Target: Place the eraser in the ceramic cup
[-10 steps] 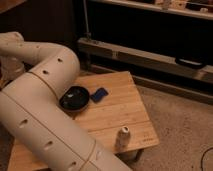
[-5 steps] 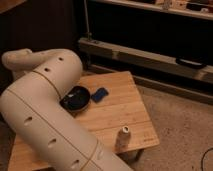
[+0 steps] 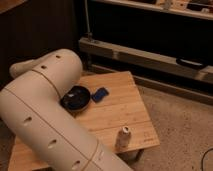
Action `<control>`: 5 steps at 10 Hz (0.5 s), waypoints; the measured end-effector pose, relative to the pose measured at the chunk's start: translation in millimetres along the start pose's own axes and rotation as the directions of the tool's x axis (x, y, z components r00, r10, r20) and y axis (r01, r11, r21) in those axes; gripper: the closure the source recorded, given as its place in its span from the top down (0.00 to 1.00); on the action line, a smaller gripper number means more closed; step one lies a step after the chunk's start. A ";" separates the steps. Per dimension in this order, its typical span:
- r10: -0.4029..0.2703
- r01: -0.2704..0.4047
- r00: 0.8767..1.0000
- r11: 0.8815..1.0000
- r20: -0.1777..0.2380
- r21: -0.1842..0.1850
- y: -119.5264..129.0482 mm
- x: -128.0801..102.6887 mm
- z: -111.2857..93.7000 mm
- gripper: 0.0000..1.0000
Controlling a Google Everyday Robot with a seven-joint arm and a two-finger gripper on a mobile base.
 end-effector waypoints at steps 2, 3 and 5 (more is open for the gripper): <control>0.050 -0.050 0.999 0.999 -0.011 -0.017 -1.9 4.1 -2.6 0.80; 0.071 -0.071 0.997 0.997 -0.020 -0.031 -2.5 7.6 -4.5 0.80; 0.102 -0.104 0.994 0.993 -0.039 -0.049 -8.7 14.9 -4.0 0.80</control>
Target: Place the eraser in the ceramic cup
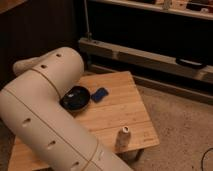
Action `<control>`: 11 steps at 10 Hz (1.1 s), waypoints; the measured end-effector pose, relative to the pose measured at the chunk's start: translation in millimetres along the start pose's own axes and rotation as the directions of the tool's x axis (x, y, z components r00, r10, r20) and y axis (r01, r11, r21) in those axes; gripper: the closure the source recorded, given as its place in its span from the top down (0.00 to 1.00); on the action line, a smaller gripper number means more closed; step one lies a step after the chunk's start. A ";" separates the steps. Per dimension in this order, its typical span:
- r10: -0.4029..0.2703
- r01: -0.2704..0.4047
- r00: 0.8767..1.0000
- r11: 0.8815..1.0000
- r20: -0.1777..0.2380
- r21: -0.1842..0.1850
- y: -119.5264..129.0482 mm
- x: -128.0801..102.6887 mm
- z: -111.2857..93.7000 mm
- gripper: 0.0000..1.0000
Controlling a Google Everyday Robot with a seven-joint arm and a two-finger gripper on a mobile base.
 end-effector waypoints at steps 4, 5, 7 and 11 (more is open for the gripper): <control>0.051 -0.051 0.999 0.999 -0.011 -0.010 -10.8 14.0 9.9 0.80; 0.079 -0.079 0.997 0.997 -0.021 -0.023 -8.4 15.6 15.9 0.80; 0.126 -0.127 0.992 0.992 -0.025 -0.028 2.1 25.7 34.1 0.80; 0.232 -0.232 0.973 0.973 -0.011 -0.005 45.7 67.7 51.3 0.80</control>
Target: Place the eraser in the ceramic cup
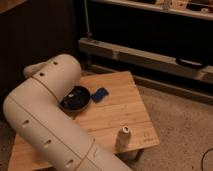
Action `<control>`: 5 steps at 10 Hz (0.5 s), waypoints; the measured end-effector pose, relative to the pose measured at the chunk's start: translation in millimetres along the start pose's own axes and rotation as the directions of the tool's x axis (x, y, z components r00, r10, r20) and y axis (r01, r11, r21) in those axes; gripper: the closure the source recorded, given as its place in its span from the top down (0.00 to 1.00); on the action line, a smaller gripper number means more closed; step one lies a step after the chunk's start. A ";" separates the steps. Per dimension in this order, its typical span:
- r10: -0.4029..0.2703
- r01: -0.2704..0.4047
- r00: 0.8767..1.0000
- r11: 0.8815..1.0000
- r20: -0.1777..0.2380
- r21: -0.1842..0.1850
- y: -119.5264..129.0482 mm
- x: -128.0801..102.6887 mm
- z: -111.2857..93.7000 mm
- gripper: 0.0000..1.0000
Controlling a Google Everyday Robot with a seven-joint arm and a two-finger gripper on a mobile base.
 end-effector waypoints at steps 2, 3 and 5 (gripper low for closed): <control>0.021 -0.022 1.000 1.000 0.009 0.018 2.3 14.2 -1.0 0.80; 0.021 -0.022 1.000 0.999 0.011 0.028 -2.0 13.8 -4.3 0.80; 0.020 -0.020 1.000 0.999 0.004 0.045 -7.0 14.4 -16.5 0.80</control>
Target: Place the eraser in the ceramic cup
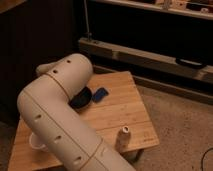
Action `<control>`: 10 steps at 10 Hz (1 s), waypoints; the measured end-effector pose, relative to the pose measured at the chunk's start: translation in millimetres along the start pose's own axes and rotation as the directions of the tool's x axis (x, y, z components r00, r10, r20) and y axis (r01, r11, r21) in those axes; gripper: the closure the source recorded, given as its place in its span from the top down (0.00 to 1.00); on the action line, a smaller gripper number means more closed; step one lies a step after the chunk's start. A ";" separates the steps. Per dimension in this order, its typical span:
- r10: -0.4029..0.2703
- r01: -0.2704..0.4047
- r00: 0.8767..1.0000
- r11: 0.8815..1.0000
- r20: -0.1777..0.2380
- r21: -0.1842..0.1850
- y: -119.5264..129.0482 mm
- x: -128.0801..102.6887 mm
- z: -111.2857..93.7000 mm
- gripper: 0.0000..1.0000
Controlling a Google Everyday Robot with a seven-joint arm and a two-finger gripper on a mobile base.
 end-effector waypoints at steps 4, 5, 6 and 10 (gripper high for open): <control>-0.032 0.032 0.999 0.999 -0.010 0.004 -16.0 -13.8 -22.2 0.80; -0.044 0.044 0.999 0.999 0.000 -0.003 -20.5 -16.8 -17.8 0.80; -0.053 0.053 0.999 0.999 0.010 -0.010 -22.6 -18.3 -12.5 0.80; -0.079 0.079 0.996 0.997 0.029 -0.020 -28.6 -24.1 0.1 0.56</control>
